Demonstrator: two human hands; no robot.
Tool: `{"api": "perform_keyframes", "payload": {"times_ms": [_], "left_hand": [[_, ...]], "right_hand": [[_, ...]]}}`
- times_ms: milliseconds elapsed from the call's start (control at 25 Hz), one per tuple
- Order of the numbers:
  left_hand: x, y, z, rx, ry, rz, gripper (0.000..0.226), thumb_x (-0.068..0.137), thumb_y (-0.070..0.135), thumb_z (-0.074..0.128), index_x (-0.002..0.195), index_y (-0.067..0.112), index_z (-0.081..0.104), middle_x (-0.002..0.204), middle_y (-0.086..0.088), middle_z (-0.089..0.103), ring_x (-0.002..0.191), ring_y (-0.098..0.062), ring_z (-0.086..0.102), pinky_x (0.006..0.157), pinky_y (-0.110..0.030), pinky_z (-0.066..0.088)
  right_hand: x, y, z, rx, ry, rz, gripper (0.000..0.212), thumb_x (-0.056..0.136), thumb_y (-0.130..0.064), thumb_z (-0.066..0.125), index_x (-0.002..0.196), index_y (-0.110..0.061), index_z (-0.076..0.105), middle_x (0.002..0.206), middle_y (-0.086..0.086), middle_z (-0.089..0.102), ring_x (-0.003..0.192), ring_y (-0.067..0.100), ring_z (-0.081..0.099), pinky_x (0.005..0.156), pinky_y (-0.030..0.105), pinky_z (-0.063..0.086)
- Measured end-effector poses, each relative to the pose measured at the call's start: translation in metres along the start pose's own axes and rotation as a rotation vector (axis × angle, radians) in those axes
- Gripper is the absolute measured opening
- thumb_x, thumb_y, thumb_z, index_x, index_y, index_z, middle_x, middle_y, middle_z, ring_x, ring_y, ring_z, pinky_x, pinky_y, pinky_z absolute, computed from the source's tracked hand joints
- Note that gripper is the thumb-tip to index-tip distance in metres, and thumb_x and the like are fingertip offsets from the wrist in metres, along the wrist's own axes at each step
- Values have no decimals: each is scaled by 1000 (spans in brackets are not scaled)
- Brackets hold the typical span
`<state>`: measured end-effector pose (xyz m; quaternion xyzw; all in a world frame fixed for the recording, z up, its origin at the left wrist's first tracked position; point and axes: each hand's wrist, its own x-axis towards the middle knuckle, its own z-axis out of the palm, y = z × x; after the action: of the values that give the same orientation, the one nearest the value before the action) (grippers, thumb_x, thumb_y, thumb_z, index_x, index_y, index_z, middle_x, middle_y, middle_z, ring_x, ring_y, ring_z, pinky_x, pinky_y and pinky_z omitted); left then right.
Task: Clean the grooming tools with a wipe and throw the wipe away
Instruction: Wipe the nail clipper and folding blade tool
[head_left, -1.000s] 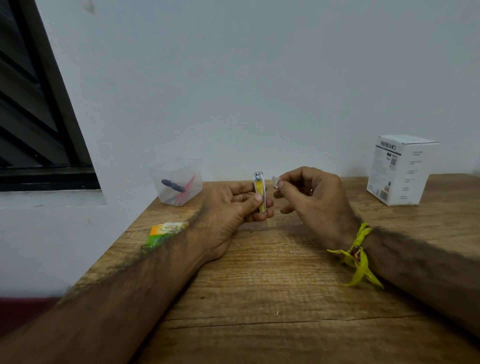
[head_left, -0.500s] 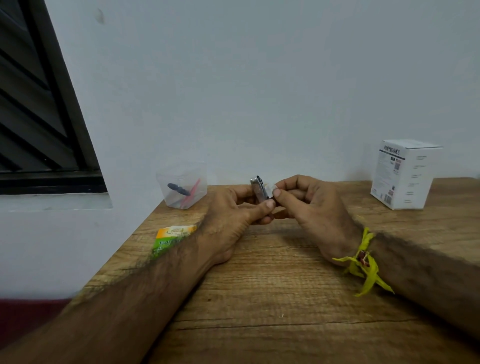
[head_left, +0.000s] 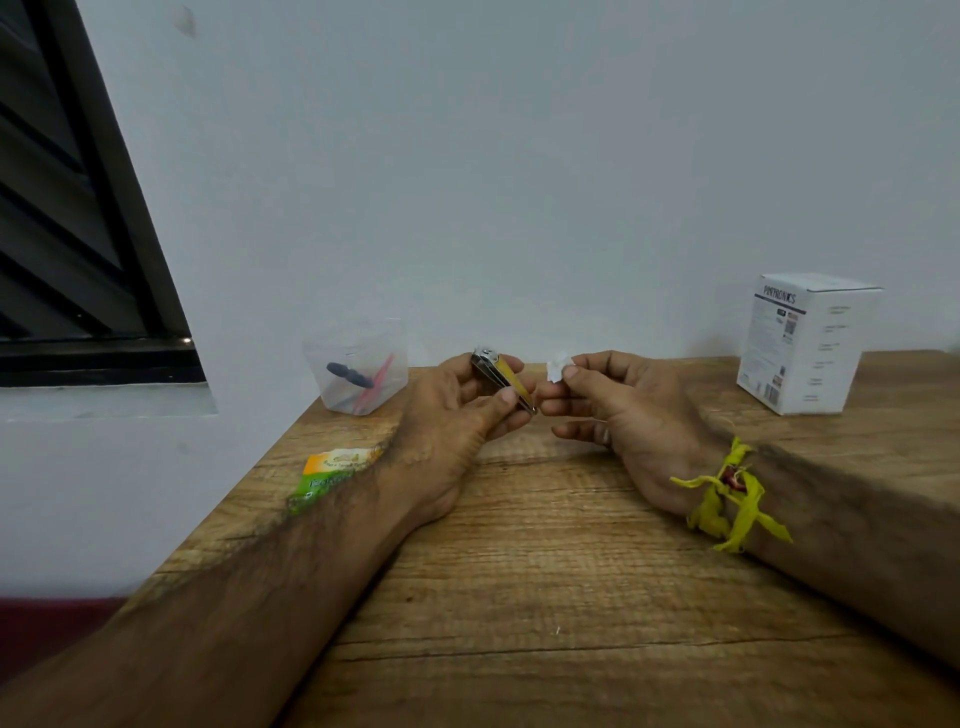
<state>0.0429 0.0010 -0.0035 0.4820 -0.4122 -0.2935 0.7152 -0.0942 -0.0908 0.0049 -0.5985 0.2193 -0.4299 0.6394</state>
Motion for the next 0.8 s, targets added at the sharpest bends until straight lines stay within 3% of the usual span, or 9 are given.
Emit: {"api": "perform_keyframes", "payload": {"times_ms": [360,800], "left_hand": [[-2,2,4,129,47,90,22,96,-8,57,113,6,62,98,-12,76,88,-17,76,70,-23,61],[-5,3,7,192,-34,134,23,98,-9,53,115,5,59,106,-14,74,92,-13,75,72,-21,59]], "right_hand": [[-3,-1,1,-73,-41,18,6,96,-10,63,91,-8,66,82,12,76,74,21,72,62,32,60],[-1,-4,1,11,-53,106,8,97,-7,59,94,-5,66,81,11,71,70,17,67,65,29,56]]}}
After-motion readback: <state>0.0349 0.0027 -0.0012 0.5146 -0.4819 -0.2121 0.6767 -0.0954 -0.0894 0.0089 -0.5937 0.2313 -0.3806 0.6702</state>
